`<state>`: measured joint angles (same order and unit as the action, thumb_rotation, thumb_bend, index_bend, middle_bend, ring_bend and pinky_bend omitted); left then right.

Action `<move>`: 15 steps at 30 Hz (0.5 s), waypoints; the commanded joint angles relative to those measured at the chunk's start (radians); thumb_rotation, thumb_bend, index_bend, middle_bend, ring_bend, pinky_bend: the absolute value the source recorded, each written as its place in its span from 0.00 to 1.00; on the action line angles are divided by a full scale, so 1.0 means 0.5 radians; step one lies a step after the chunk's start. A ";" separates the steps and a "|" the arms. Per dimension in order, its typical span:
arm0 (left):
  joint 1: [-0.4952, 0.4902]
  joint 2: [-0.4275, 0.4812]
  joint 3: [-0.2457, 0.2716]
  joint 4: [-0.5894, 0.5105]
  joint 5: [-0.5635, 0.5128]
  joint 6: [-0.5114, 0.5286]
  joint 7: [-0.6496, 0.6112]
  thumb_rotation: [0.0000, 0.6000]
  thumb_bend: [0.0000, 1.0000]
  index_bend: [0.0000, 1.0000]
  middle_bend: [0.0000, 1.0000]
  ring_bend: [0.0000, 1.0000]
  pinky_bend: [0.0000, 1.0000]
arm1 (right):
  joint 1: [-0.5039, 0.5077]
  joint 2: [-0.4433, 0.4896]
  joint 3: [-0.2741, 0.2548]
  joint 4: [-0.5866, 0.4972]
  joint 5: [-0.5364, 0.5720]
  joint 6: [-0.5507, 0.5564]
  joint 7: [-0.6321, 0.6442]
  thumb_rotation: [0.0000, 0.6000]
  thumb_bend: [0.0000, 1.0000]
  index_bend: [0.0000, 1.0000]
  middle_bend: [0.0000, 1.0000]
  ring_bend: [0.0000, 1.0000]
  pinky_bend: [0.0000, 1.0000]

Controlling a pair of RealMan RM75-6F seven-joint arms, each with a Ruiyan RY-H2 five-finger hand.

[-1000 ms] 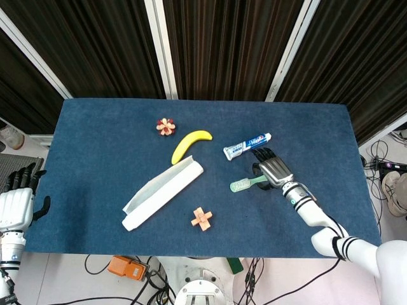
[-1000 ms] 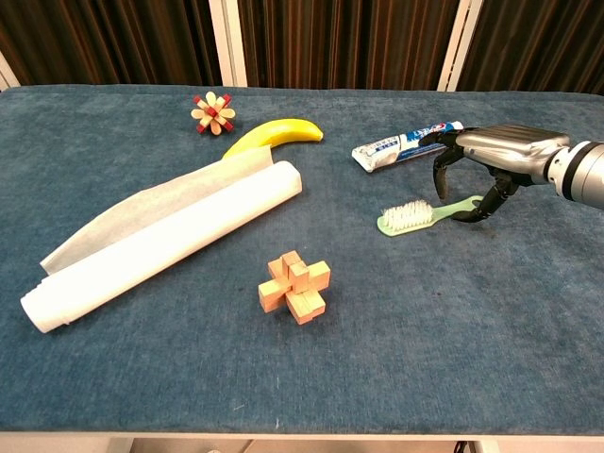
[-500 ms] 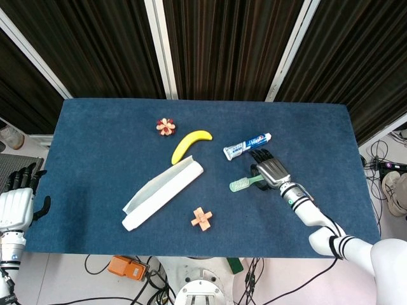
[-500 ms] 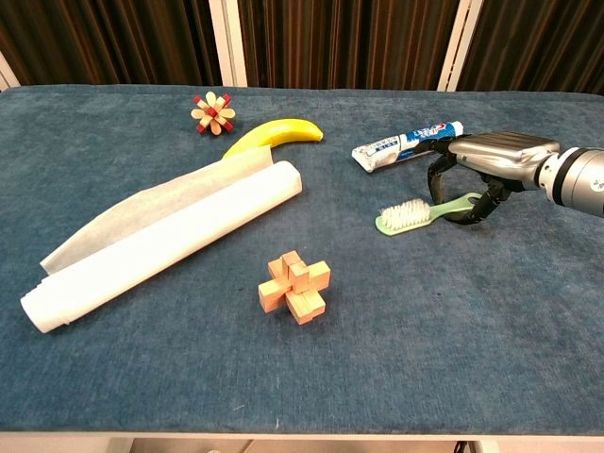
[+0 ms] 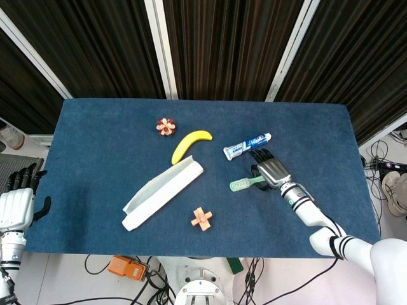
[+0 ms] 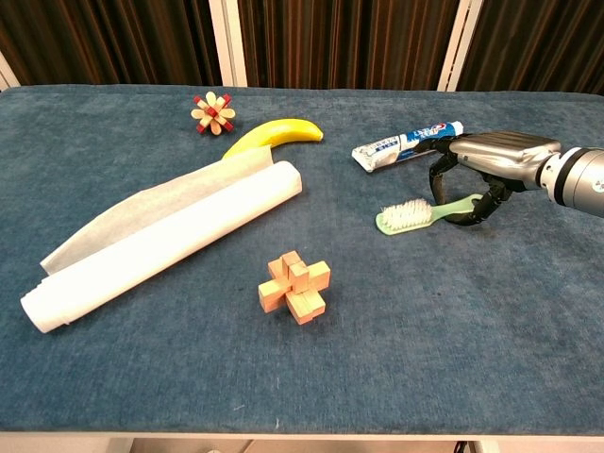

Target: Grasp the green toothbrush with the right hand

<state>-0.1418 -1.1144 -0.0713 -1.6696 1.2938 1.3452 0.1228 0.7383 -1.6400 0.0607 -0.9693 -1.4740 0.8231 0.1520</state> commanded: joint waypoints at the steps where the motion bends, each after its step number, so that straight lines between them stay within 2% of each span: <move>1: 0.000 0.001 0.000 -0.001 -0.002 -0.001 0.001 1.00 0.41 0.17 0.02 0.00 0.05 | 0.001 0.000 -0.001 0.005 0.007 -0.005 -0.008 1.00 0.56 0.65 0.08 0.05 0.04; 6: 0.000 0.002 0.000 -0.005 -0.006 -0.003 0.001 1.00 0.41 0.17 0.02 0.00 0.05 | 0.001 0.000 0.000 0.008 0.025 -0.012 -0.035 1.00 0.62 0.67 0.08 0.05 0.04; 15: 0.000 0.003 0.001 -0.009 -0.010 -0.004 0.002 1.00 0.41 0.17 0.02 0.00 0.05 | -0.013 0.028 0.003 -0.032 0.025 0.037 -0.029 1.00 0.64 0.69 0.08 0.06 0.06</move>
<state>-0.1417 -1.1129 -0.0708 -1.6739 1.2891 1.3430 0.1240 0.7327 -1.6277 0.0627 -0.9836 -1.4606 0.8398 0.1359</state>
